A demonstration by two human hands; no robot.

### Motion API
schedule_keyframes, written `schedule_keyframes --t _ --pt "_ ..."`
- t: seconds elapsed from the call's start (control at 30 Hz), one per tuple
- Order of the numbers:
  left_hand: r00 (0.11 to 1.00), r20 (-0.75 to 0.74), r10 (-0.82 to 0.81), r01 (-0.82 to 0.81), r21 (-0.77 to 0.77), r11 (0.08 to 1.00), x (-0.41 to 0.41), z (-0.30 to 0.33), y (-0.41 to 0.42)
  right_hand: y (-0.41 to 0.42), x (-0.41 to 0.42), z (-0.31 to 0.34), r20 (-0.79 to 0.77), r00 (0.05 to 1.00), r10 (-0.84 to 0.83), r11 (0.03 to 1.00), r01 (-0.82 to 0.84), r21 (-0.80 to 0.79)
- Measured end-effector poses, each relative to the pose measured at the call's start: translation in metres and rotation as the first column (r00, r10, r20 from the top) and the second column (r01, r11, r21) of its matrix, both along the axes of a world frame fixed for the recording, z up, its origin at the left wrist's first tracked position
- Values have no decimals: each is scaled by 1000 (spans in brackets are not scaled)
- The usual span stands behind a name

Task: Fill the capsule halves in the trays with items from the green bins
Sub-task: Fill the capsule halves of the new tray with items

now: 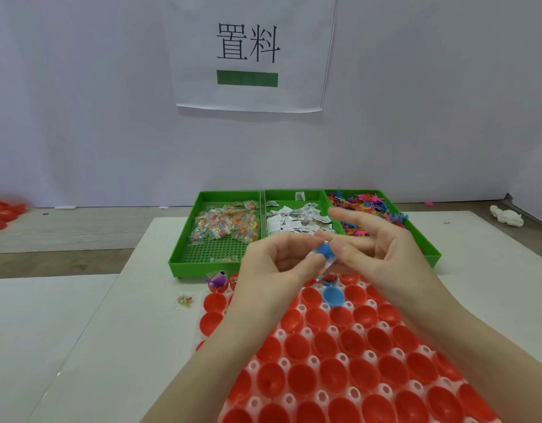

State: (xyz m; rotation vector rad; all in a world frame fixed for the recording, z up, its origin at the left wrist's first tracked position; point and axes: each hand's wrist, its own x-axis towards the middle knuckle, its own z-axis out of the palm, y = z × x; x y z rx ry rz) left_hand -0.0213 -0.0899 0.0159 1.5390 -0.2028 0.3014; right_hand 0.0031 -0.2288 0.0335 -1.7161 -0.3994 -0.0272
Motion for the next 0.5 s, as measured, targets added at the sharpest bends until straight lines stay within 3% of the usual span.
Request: schedule_keyframes --t 0.17,0.3,0.5 --pt "996 40 83 -86 78 993 17 4 -3 -8 9 6 -13 1000 -23 998 22 -50" --pt "985 87 148 -168 301 939 36 5 -13 -14 20 5 67 996 -63 994 69 -89" --pt "998 10 67 -59 617 785 60 -7 -15 -38 50 -15 -93 981 -170 973 151 -177"
